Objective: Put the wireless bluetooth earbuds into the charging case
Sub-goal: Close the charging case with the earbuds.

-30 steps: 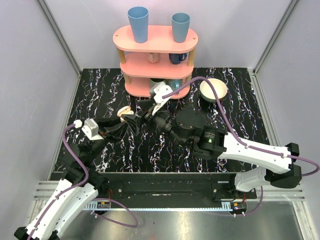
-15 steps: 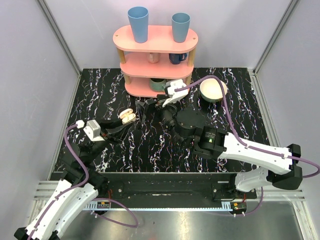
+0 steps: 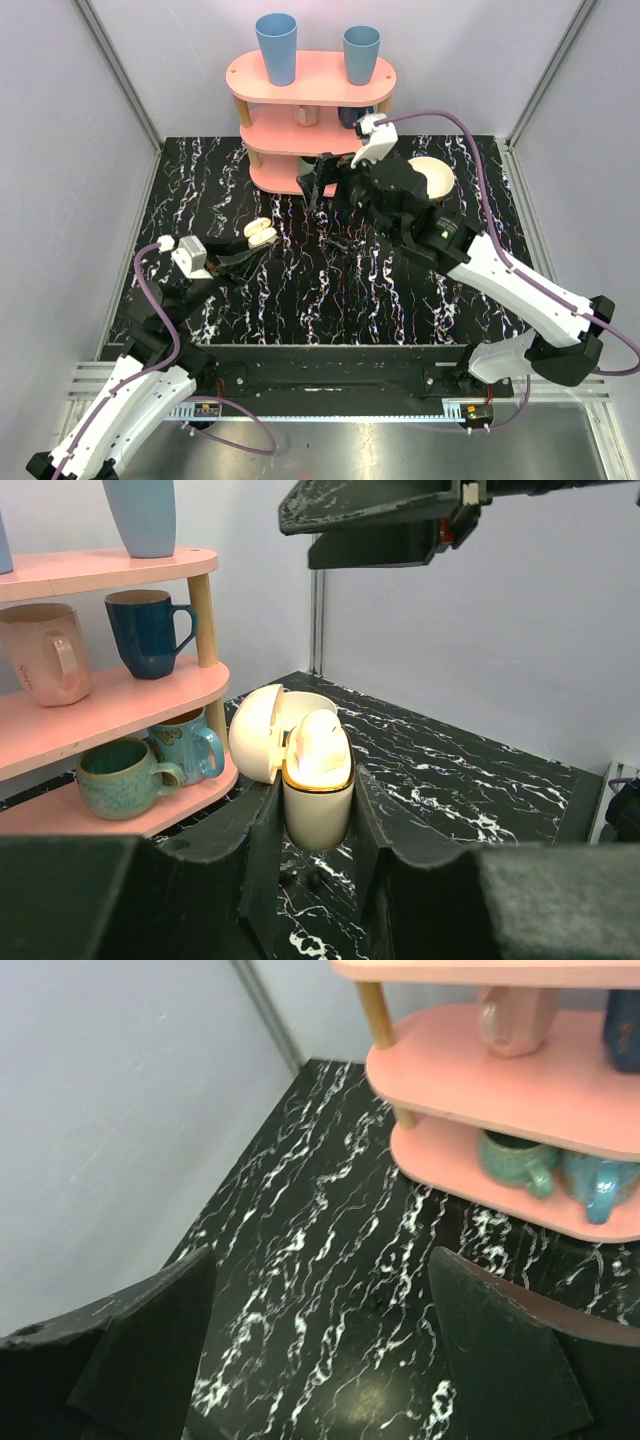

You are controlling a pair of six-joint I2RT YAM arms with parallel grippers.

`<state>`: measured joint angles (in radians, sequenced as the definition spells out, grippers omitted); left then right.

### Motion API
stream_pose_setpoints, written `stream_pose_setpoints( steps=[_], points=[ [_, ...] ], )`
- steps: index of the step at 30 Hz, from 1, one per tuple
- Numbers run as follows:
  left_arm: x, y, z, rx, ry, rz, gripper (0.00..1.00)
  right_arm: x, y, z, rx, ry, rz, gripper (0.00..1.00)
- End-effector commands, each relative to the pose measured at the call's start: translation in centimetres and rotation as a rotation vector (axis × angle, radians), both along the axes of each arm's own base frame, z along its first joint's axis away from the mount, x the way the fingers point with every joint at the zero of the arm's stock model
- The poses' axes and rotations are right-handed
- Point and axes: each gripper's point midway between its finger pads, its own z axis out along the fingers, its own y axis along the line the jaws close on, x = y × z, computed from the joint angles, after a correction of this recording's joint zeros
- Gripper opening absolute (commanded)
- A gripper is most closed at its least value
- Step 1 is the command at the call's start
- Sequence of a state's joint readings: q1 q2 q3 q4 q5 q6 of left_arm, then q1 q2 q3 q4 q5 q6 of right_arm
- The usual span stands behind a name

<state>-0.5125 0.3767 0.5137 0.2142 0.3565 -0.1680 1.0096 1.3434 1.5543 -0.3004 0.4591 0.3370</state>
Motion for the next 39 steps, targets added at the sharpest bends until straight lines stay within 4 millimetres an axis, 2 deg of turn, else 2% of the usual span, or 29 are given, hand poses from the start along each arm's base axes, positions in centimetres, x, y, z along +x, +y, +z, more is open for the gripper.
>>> stream_pose_setpoints(
  steps=[1,16,28,32,39],
  points=[
    [-1.0,-0.2,1.9,0.004,-0.079,-0.033,0.00,-1.4,2.8,-0.6,0.012,0.123,0.193,0.94],
    [-1.6,-1.4,-0.3,0.141,-0.121,-0.110,0.00,-0.8,4.3,-3.2,0.036,0.239,0.222,0.94],
    [-1.0,-2.4,0.5,0.137,-0.124,-0.145,0.00,-2.0,7.8,-5.8,0.006,0.323,0.385,0.94],
    [-0.6,-2.2,0.4,0.124,-0.113,-0.125,0.00,-2.2,7.9,-7.0,-0.010,0.344,0.392,0.94],
    [0.1,-1.9,0.6,0.097,-0.093,-0.084,0.00,-2.5,7.2,-7.6,-0.034,0.341,0.394,0.95]
  ],
)
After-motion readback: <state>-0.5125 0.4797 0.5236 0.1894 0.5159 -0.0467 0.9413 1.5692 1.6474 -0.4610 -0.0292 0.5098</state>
